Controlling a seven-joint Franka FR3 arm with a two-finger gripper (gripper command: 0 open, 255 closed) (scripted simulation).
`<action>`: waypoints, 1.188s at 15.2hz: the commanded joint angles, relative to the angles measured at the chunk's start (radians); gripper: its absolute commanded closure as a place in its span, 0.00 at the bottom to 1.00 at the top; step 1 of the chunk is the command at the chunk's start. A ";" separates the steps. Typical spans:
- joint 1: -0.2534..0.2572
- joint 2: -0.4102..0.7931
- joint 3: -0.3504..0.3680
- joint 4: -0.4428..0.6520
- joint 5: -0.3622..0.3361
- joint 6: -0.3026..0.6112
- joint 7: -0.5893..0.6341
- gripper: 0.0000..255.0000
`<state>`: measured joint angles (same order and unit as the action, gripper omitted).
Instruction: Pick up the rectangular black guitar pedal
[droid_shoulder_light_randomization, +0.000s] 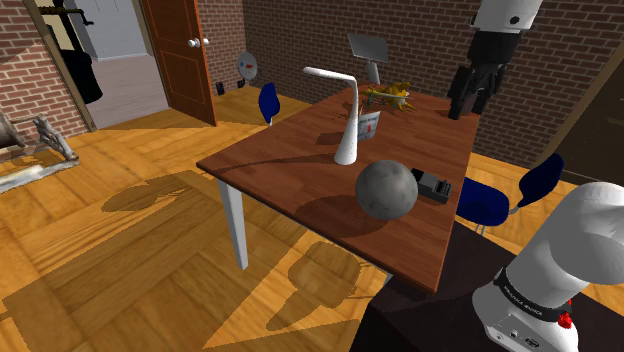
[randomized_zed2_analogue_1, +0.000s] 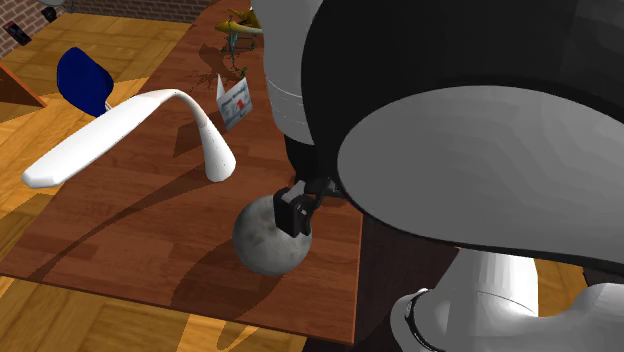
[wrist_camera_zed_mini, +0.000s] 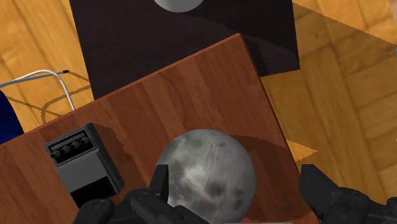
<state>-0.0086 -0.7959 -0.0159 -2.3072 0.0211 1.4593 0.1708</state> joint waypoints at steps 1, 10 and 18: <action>0.000 0.000 0.000 0.000 0.000 0.000 0.000 0.00; -0.047 0.155 -0.110 -0.113 -0.081 0.244 -0.102 0.00; -0.083 0.376 -0.208 -0.128 -0.124 0.464 -0.190 0.00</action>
<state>-0.0874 -0.4475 -0.2123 -2.4331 -0.0993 1.8939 -0.0088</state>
